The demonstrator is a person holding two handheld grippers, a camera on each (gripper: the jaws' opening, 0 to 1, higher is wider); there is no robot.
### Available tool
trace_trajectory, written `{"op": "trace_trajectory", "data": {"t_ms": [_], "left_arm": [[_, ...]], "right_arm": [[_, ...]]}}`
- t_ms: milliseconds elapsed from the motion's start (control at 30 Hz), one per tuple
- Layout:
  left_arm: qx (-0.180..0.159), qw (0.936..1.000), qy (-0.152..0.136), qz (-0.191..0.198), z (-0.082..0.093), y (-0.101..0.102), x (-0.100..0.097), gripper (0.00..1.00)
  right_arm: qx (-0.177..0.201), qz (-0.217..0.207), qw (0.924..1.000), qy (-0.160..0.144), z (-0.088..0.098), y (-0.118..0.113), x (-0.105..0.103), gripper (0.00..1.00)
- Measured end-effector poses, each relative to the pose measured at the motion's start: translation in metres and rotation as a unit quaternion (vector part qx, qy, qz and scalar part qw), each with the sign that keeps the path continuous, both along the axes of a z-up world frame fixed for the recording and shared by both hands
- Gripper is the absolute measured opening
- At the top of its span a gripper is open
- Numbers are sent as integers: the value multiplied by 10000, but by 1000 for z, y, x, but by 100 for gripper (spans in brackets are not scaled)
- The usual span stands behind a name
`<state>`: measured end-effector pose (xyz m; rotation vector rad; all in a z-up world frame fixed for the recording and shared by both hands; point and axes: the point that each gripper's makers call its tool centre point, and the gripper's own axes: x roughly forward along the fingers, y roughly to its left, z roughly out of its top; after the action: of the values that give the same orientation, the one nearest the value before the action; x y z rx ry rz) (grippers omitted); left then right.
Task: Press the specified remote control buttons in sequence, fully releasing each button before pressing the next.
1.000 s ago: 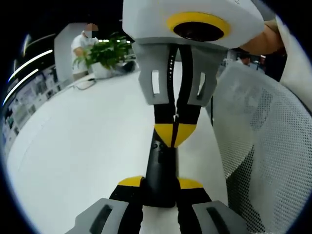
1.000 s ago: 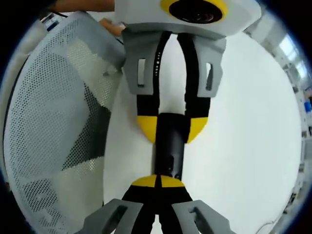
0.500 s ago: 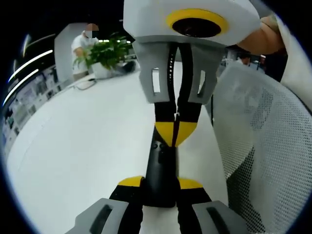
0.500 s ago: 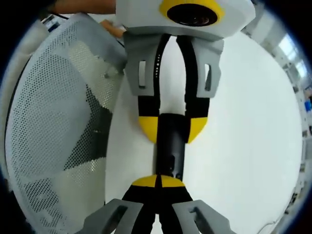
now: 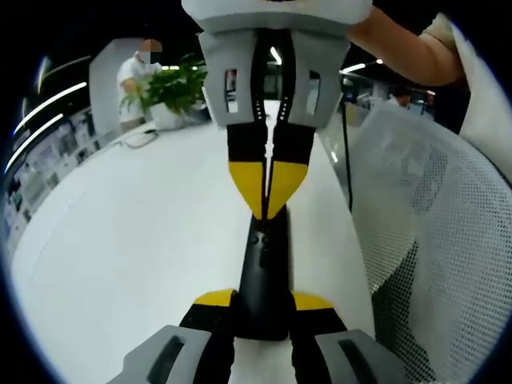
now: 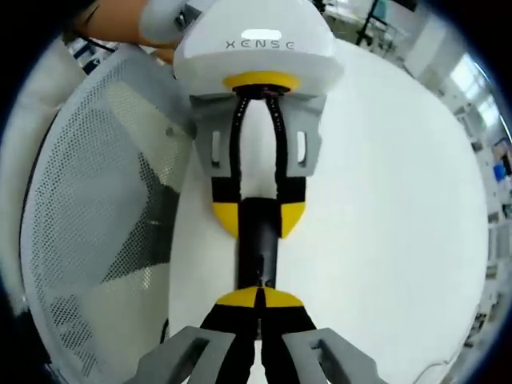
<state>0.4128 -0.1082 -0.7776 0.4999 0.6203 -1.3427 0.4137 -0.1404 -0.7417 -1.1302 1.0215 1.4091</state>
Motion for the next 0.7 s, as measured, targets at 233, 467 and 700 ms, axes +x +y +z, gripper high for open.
{"op": "trace_trajectory", "data": {"t_ms": [233,467,700], "left_arm": [[15,10000,1,-13,0,0,0,24],[20,10000,4,-27,0,0,-1,24],[23,10000,4,-43,0,0,-1,24]], "right_arm": [[-57,38,10000,-45,3,-1,5,0],[-25,82,10000,-5,5,2,4,0],[-45,88,9999,38,5,3,4,0]]}}
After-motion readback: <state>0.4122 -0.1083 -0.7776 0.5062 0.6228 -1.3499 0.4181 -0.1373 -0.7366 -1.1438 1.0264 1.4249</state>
